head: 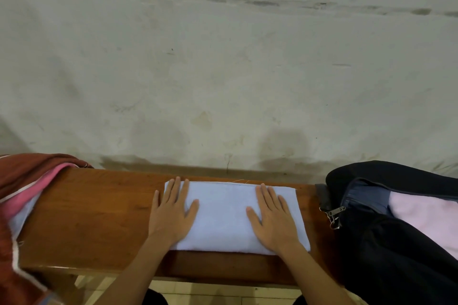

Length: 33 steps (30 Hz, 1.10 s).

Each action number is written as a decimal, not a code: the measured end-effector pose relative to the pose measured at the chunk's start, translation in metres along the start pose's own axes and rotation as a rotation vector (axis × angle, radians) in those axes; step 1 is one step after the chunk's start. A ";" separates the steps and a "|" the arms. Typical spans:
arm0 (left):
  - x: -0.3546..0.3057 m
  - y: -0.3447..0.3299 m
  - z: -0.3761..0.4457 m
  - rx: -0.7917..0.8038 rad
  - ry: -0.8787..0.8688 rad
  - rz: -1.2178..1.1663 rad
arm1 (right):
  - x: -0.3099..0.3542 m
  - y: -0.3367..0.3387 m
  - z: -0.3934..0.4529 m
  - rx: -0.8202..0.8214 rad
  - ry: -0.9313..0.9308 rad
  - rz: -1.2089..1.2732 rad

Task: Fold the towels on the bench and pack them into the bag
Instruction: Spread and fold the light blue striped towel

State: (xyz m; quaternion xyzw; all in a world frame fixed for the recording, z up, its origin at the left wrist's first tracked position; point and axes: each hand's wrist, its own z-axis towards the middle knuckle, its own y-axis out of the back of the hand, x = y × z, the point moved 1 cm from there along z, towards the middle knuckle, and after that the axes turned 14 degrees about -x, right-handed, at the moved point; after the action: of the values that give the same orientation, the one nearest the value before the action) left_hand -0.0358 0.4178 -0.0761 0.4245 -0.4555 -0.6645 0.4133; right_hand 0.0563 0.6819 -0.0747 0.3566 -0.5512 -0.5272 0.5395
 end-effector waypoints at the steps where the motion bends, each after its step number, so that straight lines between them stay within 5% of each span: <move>1: 0.004 0.001 -0.002 0.023 -0.001 -0.019 | 0.001 0.001 -0.002 0.009 0.011 0.005; 5: 0.017 0.018 -0.009 0.114 0.087 -0.097 | 0.005 0.006 -0.006 0.053 0.062 0.011; 10: 0.012 0.046 -0.023 0.039 0.273 -0.203 | 0.018 0.014 -0.006 0.076 0.057 0.085; 15: 0.010 0.060 -0.019 0.233 0.490 -0.394 | 0.017 0.004 -0.015 0.084 0.117 -0.003; 21: 0.018 0.063 -0.018 0.324 0.544 -0.461 | 0.013 0.005 -0.028 0.079 0.127 -0.004; 29: 0.020 0.066 -0.028 0.208 0.530 -0.943 | 0.012 0.006 -0.033 0.108 0.148 -0.006; 33: 0.019 0.062 -0.011 0.281 0.489 -0.936 | 0.007 0.022 -0.029 0.180 0.186 0.009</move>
State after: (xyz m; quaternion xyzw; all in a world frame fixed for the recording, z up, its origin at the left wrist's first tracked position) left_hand -0.0211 0.3818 -0.0224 0.7751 -0.1930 -0.5922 0.1066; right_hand 0.0872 0.6738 -0.0565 0.4487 -0.5454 -0.4378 0.5564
